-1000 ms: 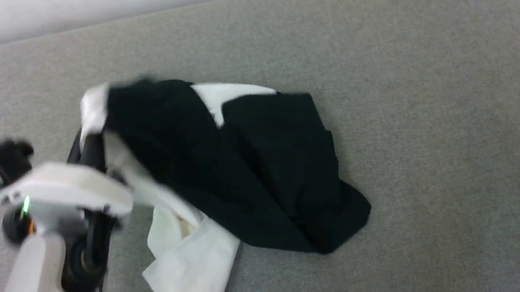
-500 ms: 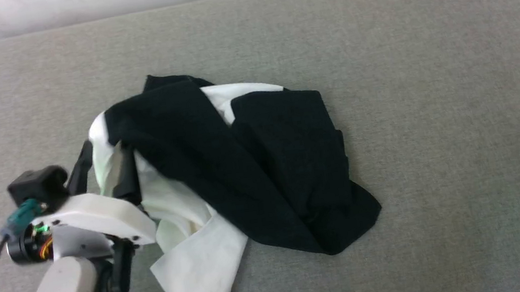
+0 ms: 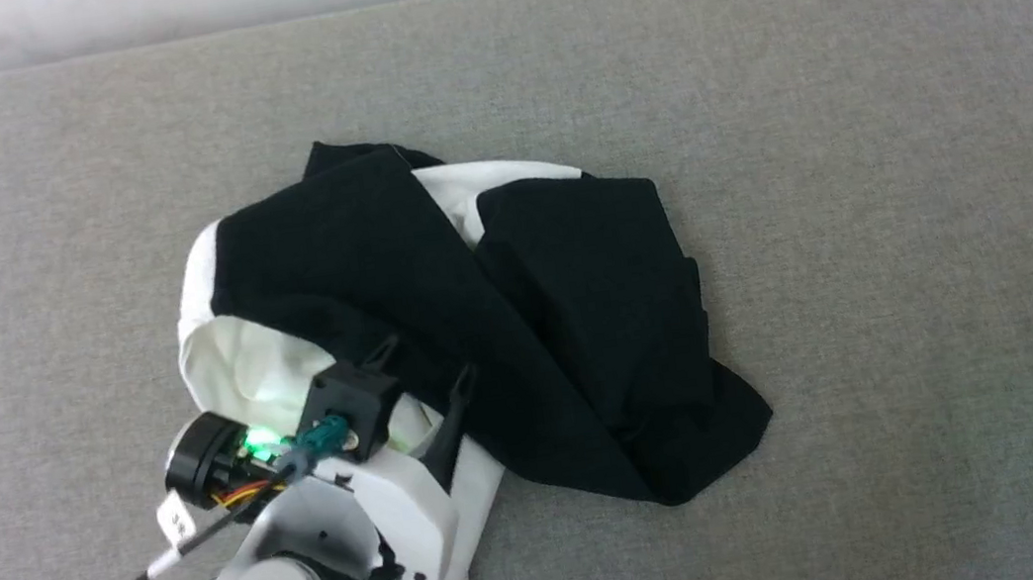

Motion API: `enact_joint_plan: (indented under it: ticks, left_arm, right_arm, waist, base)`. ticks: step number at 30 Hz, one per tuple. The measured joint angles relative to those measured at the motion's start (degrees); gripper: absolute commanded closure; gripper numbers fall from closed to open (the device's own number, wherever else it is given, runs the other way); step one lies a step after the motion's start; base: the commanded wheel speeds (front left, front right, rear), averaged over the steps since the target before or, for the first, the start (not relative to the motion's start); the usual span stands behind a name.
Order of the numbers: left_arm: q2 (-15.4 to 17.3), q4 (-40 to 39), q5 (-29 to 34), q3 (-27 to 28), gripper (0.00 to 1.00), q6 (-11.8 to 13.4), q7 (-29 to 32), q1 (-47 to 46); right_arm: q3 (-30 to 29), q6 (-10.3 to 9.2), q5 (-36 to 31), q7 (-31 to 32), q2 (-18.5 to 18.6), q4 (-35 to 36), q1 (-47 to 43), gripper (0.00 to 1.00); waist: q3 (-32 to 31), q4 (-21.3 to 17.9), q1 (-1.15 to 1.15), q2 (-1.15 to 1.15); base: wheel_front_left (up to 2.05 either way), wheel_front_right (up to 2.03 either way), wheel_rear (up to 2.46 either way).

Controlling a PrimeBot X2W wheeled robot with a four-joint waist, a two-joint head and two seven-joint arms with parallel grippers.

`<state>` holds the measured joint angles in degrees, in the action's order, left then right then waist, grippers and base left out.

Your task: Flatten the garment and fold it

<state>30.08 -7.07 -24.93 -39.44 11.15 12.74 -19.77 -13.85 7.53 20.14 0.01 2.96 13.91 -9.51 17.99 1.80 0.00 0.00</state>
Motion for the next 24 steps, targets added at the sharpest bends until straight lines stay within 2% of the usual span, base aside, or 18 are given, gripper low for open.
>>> enact_joint_plan:
  ticks: [9, 10, 11, 12, 18, 24]
  left_arm:
    - [0.8, 5.3, -0.2, -2.3, 0.0, -2.5, 5.4, -2.9]
    - [0.9, 5.8, -0.2, -2.7, 0.07, -3.1, 5.6, -3.3]
    - [0.8, 6.1, -0.2, -2.7, 0.58, -3.4, 5.4, -3.6]
    - [0.7, 6.3, -0.2, -2.7, 1.0, -3.5, 5.3, -3.9]
    - [0.0, 5.6, -0.9, -2.3, 1.0, -3.6, 3.3, -4.3]
    - [-2.2, -1.4, -5.1, 0.7, 1.0, -2.9, 1.1, -4.3]
  right_arm:
    - [-0.3, 0.0, 0.0, 0.1, 0.0, 0.1, 0.1, 0.0]
    - [-0.3, 0.0, 0.0, 0.1, 0.0, 0.1, 0.1, 0.0]
    - [-0.2, 0.0, 0.0, 0.0, 0.0, 0.1, 0.1, 0.0]
    - [-0.2, 0.0, 0.0, 0.0, 0.0, 0.1, 0.2, 0.0]
    - [-0.6, 0.0, 0.0, 0.0, 0.0, -0.2, 0.4, 0.0]
    - [-0.8, 0.0, 0.0, 0.0, 0.0, -0.9, 0.4, 0.0]
  waist:
    - [2.0, -1.3, 0.0, 0.0]
    - [2.2, -1.4, 0.0, 0.0]
    - [2.3, -1.6, 0.0, 0.0]
    - [2.5, -1.7, 0.0, 0.0]
    - [2.3, -1.6, 0.01, 0.0]
    - [0.7, -0.7, 0.0, 0.0]
  base:
    - [0.0, 0.0, 0.0]
    - [0.0, 0.0, 0.0]
    - [0.0, 0.0, 0.0]
    - [0.0, 0.0, 0.0]
    - [0.0, 0.0, 0.0]
    - [0.0, 0.0, 0.0]
